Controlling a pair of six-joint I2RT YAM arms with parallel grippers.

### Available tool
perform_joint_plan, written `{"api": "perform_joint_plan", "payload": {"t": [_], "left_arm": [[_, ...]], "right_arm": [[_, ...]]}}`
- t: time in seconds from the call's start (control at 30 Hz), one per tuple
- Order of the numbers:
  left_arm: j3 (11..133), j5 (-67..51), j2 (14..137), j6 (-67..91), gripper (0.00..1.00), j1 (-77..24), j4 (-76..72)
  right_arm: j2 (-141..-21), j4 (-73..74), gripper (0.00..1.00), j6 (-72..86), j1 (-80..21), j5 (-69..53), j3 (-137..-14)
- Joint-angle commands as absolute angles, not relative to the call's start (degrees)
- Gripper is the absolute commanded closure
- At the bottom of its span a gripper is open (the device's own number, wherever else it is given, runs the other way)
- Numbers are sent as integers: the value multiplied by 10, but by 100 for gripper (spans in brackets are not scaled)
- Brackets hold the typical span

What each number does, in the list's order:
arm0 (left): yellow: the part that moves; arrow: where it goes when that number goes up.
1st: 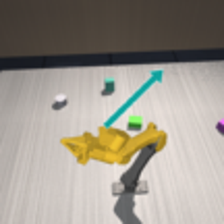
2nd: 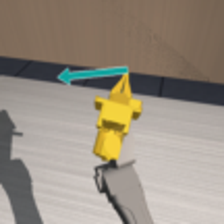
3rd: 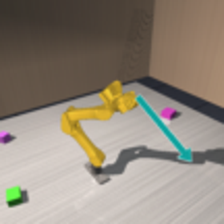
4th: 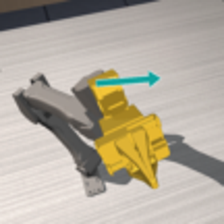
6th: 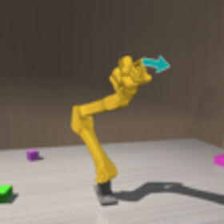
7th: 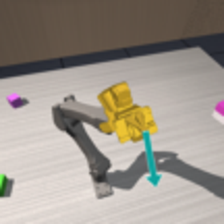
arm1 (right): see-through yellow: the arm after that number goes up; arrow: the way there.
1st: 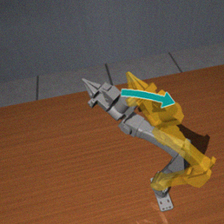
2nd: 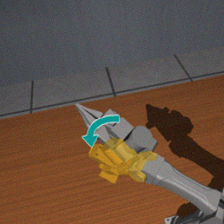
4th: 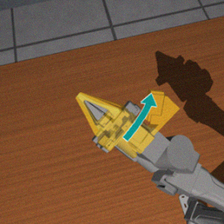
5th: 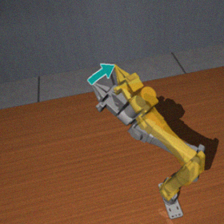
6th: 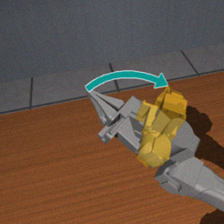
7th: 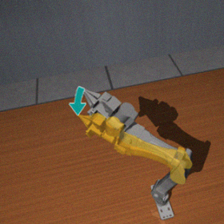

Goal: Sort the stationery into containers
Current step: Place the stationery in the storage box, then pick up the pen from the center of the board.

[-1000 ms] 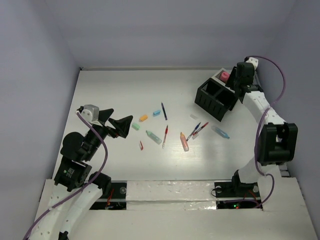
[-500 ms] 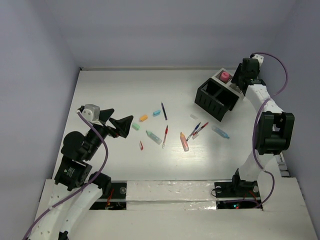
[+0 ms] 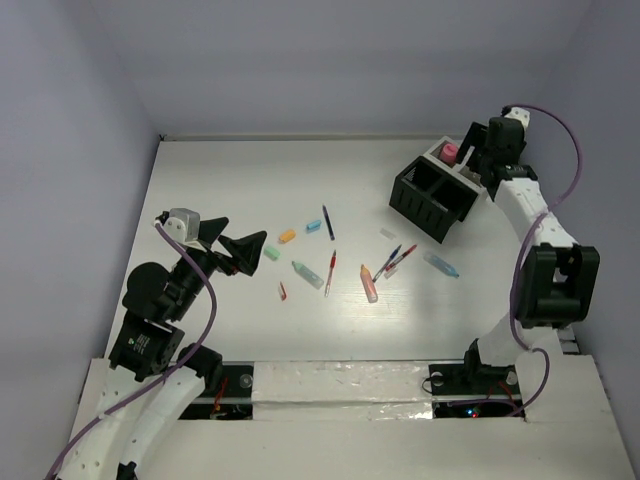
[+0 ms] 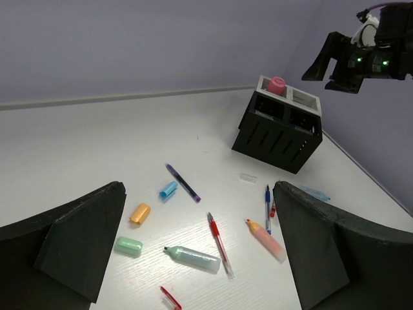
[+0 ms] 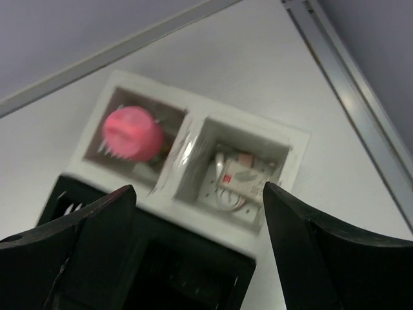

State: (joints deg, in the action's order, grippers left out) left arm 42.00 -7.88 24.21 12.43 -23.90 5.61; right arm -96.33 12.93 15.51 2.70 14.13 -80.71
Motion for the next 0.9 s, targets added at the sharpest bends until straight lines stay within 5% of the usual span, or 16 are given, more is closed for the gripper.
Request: {"api": "perform_joint_plan", "payload": {"t": [0.0,0.2,0.47,0.87], "left_arm": [[426,-83,248,120,1,-240,33],[426,-84,258,120,1,-235,34],[426,-75,267,121,1,-229,36],[427,-77,273,123,1,-224,36]], "right_arm": [[-884,86,14,171,-25,64,-777],[-854,81,18,156,-207,41,-714],[-939,122,58,149,-336,13,-760],[-905,182,60,178,-369,133,-669]]}}
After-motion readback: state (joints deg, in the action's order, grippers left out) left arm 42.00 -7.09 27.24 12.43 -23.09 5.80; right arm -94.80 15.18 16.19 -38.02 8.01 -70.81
